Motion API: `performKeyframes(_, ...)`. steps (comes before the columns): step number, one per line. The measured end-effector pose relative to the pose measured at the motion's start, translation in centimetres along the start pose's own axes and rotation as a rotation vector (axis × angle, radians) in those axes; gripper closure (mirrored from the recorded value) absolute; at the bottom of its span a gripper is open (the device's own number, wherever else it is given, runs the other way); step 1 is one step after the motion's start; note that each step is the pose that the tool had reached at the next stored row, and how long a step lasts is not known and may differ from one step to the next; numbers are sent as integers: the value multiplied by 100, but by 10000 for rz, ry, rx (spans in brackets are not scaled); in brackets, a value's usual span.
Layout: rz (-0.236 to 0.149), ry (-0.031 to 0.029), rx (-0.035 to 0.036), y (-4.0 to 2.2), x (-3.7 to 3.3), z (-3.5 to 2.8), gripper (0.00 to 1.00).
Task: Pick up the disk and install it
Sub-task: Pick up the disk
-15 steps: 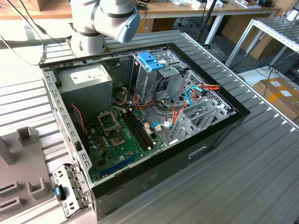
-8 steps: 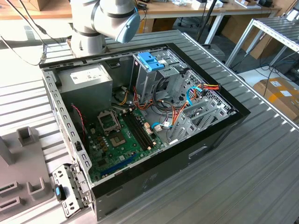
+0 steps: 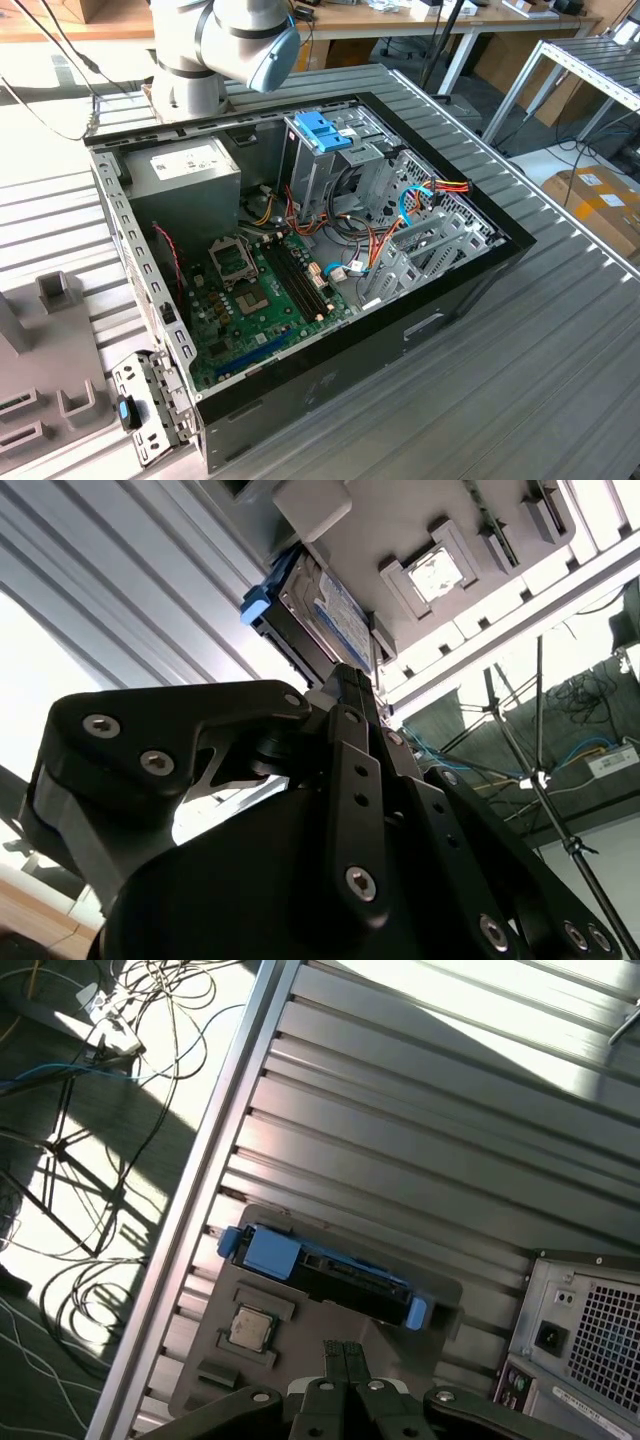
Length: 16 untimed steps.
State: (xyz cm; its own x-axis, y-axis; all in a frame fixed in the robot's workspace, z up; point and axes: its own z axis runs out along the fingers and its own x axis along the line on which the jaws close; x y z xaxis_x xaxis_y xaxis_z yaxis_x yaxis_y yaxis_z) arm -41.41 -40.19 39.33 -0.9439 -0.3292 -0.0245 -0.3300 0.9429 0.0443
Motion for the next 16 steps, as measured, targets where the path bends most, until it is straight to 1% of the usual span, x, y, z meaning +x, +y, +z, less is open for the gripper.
performKeyframes(12, -394, 18, -10, 0, 0, 0, 89)
performKeyframes(16, -602, 26, -15, 0, 0, 0, 89)
